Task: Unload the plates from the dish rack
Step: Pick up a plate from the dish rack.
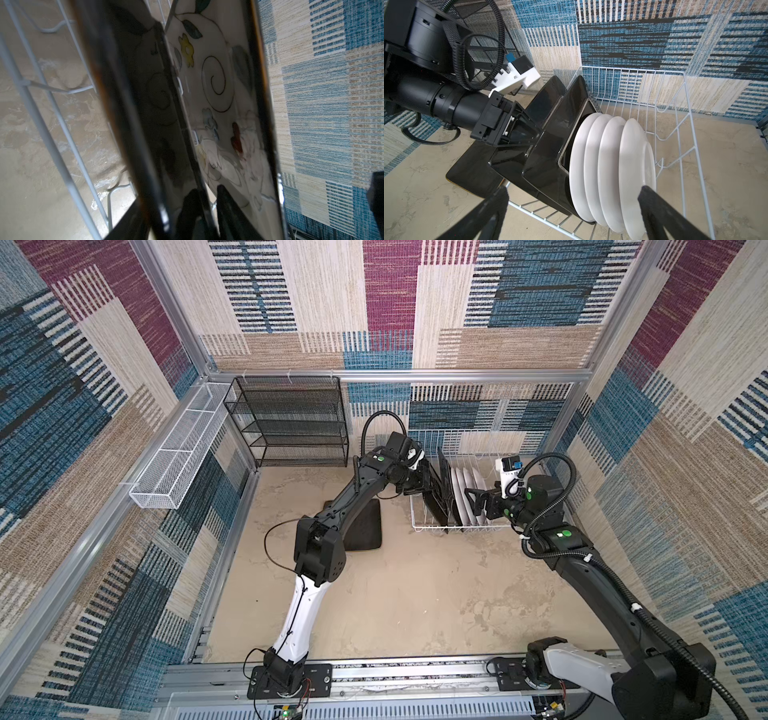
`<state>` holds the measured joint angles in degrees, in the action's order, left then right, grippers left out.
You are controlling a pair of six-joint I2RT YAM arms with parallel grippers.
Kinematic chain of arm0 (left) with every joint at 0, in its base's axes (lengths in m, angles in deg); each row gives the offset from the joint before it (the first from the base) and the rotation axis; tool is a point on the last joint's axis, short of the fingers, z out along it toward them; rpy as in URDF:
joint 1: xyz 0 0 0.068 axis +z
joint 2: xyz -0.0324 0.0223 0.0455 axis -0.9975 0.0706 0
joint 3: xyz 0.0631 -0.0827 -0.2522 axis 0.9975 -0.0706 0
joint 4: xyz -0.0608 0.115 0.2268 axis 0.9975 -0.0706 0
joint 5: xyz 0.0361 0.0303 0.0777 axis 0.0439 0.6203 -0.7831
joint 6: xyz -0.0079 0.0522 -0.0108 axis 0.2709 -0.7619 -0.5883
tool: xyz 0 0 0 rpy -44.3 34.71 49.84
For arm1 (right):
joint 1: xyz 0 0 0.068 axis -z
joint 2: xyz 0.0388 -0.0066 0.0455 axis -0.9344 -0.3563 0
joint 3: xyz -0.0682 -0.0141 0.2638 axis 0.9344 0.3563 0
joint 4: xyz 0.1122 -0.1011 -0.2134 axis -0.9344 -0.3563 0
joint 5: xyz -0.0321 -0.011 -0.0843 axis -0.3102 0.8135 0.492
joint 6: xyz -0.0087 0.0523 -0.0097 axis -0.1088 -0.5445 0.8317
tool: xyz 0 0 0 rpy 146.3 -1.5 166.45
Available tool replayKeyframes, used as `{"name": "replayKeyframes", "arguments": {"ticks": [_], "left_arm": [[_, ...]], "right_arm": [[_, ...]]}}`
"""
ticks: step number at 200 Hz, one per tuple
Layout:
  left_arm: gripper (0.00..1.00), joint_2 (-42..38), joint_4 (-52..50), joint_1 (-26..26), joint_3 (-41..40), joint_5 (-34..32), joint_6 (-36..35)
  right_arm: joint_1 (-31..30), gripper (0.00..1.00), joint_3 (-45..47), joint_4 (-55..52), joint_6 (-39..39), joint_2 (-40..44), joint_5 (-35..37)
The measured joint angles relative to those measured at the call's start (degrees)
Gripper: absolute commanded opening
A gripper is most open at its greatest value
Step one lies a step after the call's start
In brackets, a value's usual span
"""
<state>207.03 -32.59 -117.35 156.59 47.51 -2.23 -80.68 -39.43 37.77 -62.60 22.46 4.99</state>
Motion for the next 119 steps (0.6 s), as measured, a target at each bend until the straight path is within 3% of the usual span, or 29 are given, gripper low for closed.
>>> {"name": "replayKeyframes", "arguments": {"ticks": [75,119], "left_arm": [[0.41,1.14,0.07,-0.94,1.38,-0.07,1.64],[0.31,1.14,0.37,-1.27,1.42,0.0,2.54]], "right_arm": [[0.26,1.0,-0.63,0.0,-0.24,-0.83,-0.2],[0.26,1.0,-0.72,0.07,-0.68,-0.92,-0.24]]}}
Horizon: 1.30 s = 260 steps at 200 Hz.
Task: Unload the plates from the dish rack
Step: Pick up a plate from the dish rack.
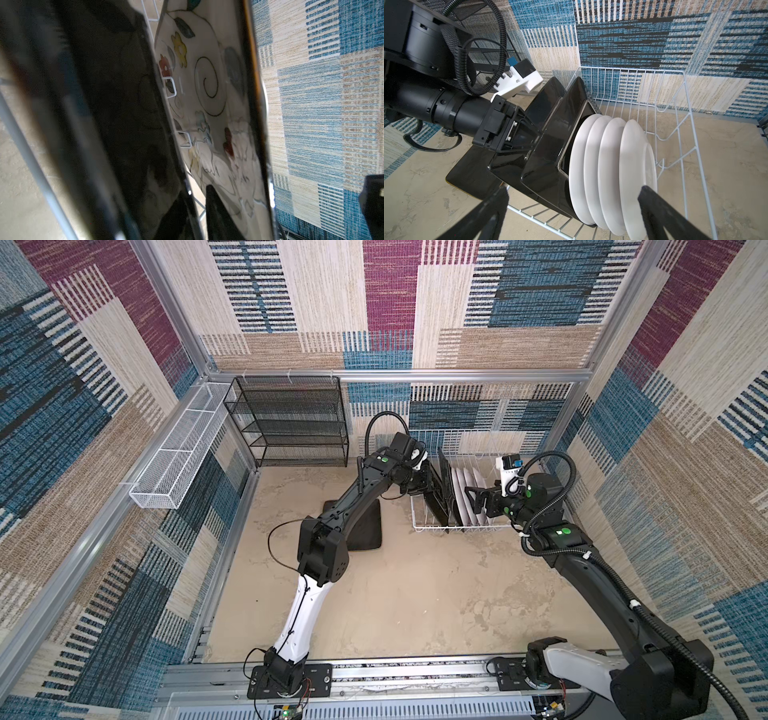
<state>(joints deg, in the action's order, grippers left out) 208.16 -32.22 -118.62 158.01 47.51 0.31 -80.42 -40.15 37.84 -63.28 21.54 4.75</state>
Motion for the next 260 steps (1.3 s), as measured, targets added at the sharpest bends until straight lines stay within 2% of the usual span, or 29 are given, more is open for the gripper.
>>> {"name": "replayKeyframes", "arguments": {"ticks": [31,52,71,208,260], "left_arm": [[0.2,-0.11,-0.35,-0.04,0.0,-0.79,1.6],[0.13,-0.2,-0.52,-0.09,0.04,-1.46,6.47],[0.0,-0.33,-0.07,-0.07,0.09,-1.81,9.86],[0.0,-2.1,-0.68,-0.33,-0.28,-3.32,9.51],[0.0,-4.76,-3.06,-0.24,-0.81,-2.99,6.91]], "right_arm": [[0.0,1.0,0.0,0.28,-0.24,0.0,0.0],[0.0,1.0,0.0,0.39,-0.61,0.0,0.0],[0.0,1.0,0.0,0.42,-0.72,0.0,0.0],[0.0,1.0,-0.37,1.22,-1.51,-0.22,0.02],[0.0,1.0,-1.01,1.29,-1.53,-0.83,-0.59]]}}
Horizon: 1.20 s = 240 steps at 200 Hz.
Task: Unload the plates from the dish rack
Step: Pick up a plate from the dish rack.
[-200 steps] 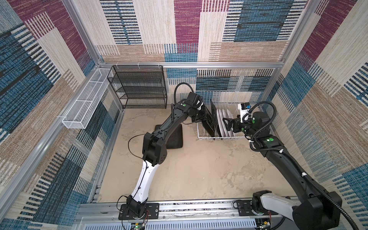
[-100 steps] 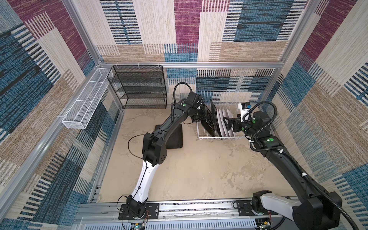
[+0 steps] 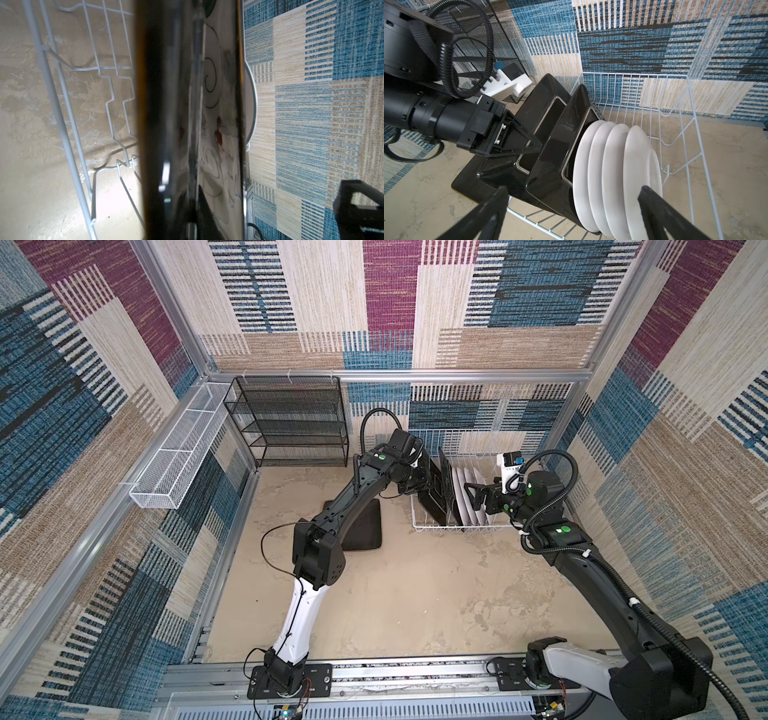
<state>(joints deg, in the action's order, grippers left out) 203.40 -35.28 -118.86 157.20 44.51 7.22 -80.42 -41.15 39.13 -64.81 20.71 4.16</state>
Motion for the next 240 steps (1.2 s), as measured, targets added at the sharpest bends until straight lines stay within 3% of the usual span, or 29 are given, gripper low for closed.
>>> {"name": "replayKeyframes", "arguments": {"ticks": [240], "left_arm": [[0.0,-12.7,1.09,2.62,-8.87,1.79,-0.7]], "right_arm": [[0.0,1.0,-2.51,2.03,-0.83,-1.46,-3.48]]}}
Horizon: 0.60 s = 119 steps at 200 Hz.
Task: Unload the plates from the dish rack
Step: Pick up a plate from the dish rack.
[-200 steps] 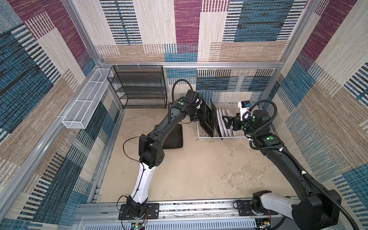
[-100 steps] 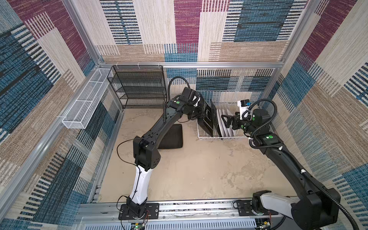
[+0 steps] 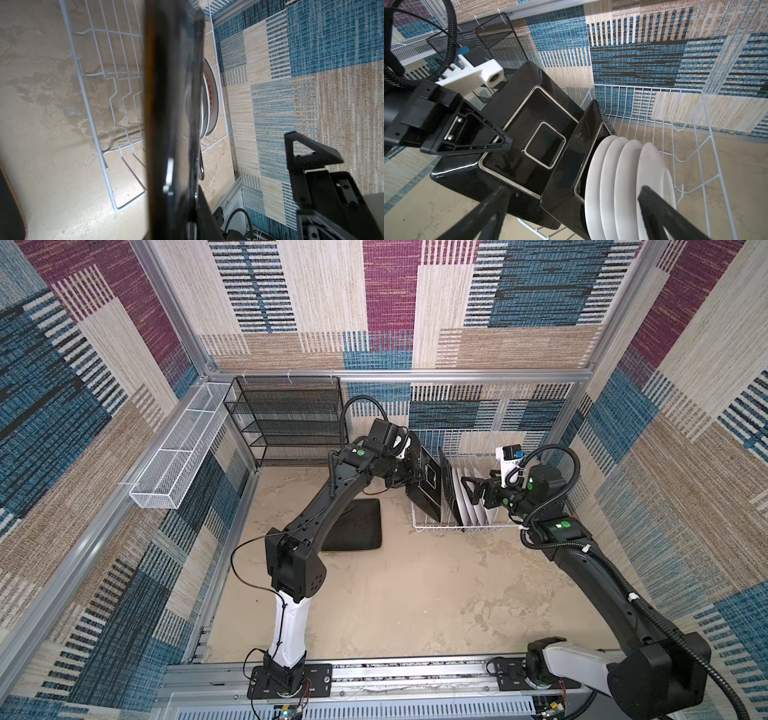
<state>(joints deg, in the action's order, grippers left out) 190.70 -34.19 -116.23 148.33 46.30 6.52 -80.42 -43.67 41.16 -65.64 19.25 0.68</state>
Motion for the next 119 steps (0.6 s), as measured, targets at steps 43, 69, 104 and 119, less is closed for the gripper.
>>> {"name": "replayKeyframes", "arguments": {"ticks": [43,69,104,119], "left_arm": [[0.0,-3.82,0.79,0.83,-2.62,-0.04,-0.09],[0.0,-6.25,1.75,1.29,-4.22,-0.09,-0.46],[0.0,-9.09,2.01,1.38,-5.99,-1.18,-2.69],[0.0,-10.67,1.66,1.42,-6.8,-2.1,-4.57]], "right_arm": [[0.0,1.0,-0.74,0.04,-0.42,-0.59,-1.4],[0.0,1.0,-1.22,0.07,-0.63,-0.98,-1.99],[0.0,1.0,-2.01,0.04,-1.11,-1.77,-3.45],[0.0,1.0,-2.34,0.07,-1.38,-2.03,-4.44]]}}
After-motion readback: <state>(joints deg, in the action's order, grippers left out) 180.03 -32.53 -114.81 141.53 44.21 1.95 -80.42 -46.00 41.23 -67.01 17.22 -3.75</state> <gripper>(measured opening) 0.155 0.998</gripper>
